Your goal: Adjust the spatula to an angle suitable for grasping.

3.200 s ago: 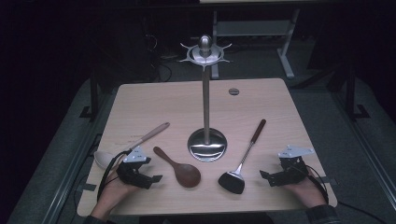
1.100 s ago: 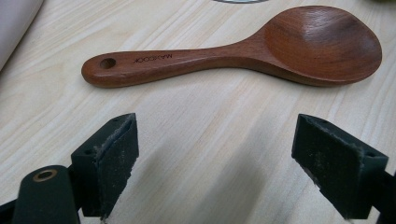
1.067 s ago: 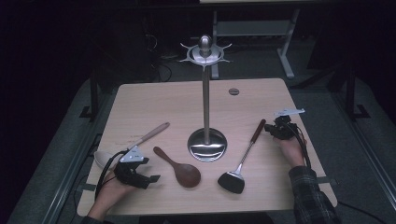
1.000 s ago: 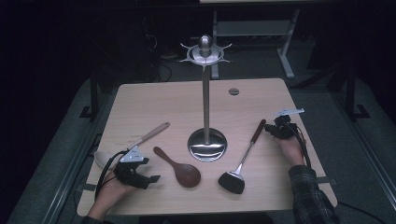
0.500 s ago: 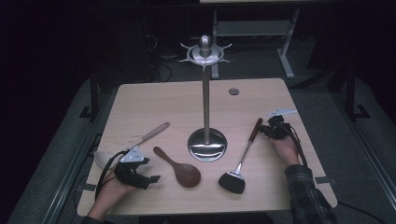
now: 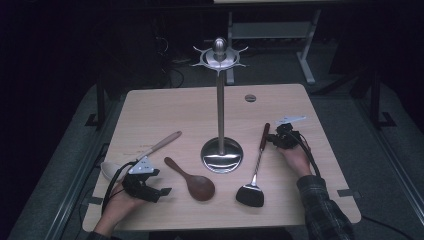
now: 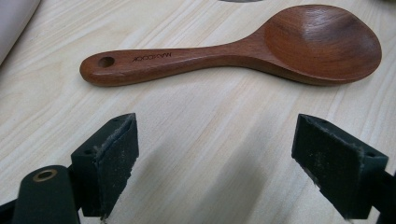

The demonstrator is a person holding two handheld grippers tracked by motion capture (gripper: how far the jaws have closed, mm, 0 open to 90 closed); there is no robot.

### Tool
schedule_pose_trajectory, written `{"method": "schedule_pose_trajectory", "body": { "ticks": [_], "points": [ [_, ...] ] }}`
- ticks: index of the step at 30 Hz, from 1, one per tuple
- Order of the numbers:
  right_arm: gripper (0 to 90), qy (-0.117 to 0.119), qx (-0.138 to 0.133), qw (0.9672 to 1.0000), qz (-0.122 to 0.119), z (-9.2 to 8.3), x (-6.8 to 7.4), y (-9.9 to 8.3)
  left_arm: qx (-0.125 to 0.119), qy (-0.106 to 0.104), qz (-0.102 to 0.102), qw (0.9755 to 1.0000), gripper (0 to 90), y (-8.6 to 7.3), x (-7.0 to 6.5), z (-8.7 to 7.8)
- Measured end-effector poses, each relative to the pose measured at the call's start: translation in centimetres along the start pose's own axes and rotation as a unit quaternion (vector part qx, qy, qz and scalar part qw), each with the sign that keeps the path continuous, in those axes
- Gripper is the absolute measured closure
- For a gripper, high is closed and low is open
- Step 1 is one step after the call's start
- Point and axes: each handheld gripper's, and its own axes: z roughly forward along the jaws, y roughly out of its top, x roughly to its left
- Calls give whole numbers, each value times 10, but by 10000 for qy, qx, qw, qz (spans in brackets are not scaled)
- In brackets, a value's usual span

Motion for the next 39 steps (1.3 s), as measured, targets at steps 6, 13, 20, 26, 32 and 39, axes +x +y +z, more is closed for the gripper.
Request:
{"method": "schedule_pose_trajectory", "body": {
  "ticks": [6, 13, 20, 26, 32, 39],
  "points": [
    [900, 122, 18, 9999, 8, 5, 6, 3, 16, -1, 10, 10000, 143, 0, 0, 0],
    [900, 259, 40, 9996, -95, 13, 19, 10, 20, -2, 5, 10000, 143, 0, 0, 0],
    [900, 382, 28, 9990, -216, 21, 32, 16, 42, -18, 19, 10000, 143, 0, 0, 1],
    [900, 490, 50, 9980, -399, 28, 44, 19, 15, -27, -48, 10000, 143, -1, 1, 1],
    [900, 562, 93, 9974, -442, 29, 50, 20, 30, -27, -38, 10000, 143, -1, 0, 1],
    [900, 605, 149, 9972, -407, 24, 55, 20, 42, -38, -49, 10000, 143, -1, 1, 2]
  ]
}}
